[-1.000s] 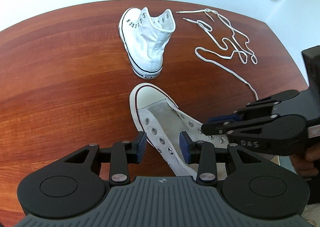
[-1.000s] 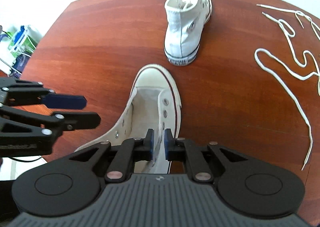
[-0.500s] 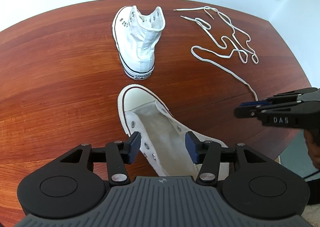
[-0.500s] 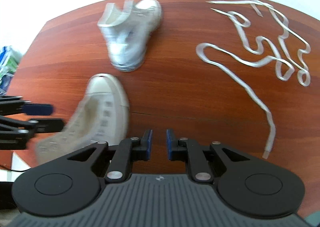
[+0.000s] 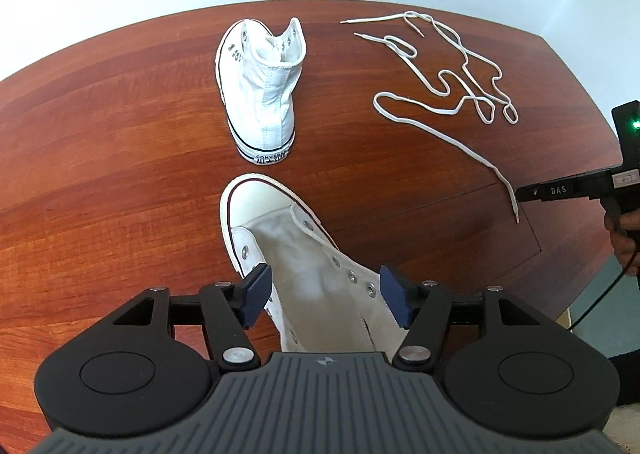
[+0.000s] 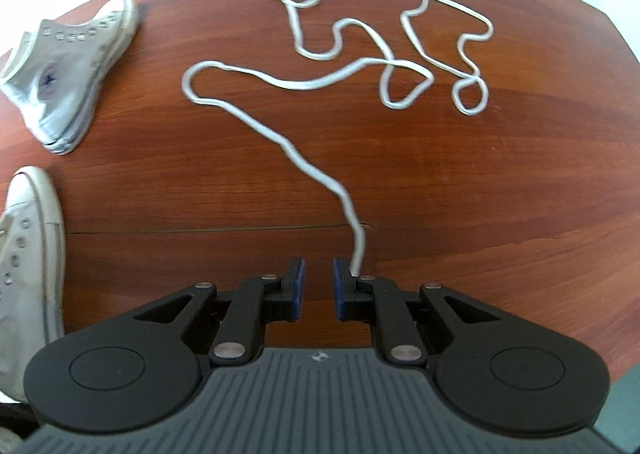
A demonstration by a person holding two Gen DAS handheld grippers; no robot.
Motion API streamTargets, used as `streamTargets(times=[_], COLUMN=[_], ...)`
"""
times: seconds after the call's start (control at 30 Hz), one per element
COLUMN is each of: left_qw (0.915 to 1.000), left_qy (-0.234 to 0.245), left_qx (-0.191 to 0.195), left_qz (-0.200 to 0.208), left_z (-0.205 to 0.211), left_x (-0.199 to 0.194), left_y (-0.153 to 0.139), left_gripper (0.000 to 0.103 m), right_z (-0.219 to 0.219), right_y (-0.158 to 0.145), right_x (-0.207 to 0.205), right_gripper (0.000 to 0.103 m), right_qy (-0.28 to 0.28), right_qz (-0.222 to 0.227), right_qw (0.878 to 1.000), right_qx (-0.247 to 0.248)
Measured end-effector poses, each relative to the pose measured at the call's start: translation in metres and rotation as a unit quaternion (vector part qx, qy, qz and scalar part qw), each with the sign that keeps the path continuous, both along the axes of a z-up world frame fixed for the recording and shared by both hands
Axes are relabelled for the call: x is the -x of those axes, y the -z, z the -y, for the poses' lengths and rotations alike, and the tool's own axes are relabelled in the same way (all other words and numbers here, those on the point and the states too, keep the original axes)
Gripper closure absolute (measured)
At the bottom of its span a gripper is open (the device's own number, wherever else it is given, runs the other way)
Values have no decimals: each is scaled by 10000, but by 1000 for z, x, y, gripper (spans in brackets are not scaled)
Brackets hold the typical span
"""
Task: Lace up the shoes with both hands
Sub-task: 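Grasp the white lace tip with the right gripper, then insert the lace tip into the sneaker's first eyelet with the right gripper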
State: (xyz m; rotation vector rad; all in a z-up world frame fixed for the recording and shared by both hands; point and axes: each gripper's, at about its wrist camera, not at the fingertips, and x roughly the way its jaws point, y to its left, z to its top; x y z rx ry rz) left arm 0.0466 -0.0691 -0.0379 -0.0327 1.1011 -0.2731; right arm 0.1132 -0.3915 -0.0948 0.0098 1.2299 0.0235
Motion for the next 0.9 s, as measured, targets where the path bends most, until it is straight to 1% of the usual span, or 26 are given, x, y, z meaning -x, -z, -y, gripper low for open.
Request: streamTargets(times=[0.03,0.1,0.13,0.23,0.43,0.7,0.73,0.77,0.8,0.9], left_qw=[10000,10000,9999,9999,9995,9994,9994,9994,9993,9993], left_qy=[-5,-21,-30,-100,-302,-330,-323,-322,-320,-339], left_qx=[16,12,8,-42,-13,57,74,85,91,100], left_qz=[33,92,118,118,68,129,133,137,141,147], left_z=[1,2,2,1,-7,-15,-16,-17,-18,-22], left_x=[2,4,5,8,10,12,11,11,11,9], left_y=[-2,-4,-5,-6,-6,-9,-9,-9,-9,-8], left_gripper=[37,29,29,28,28,28,28,28,28,28], right_z=[3,13,16,23,28,28,28,27,27,26], right_y=[3,11,14,18,27,34,34,33,33,33], right_x=[-2,-6,-8,-12,-24,-33,-34,-34,-35,-36], right_gripper=[87,87,88,88,88,89,92,99,102,102], right_qy=[27,120,156,265,352,444,453,463,472,513], right_qz=[-31,-141,-181,-261,-391,-513,-515,-516,-518,-519], right_qw=[10000,9998,9997,9992,9984,9973,9973,9972,9972,9970], right_qx=[-4,-36,-56,-111,-222,-283,-274,-265,-255,-241])
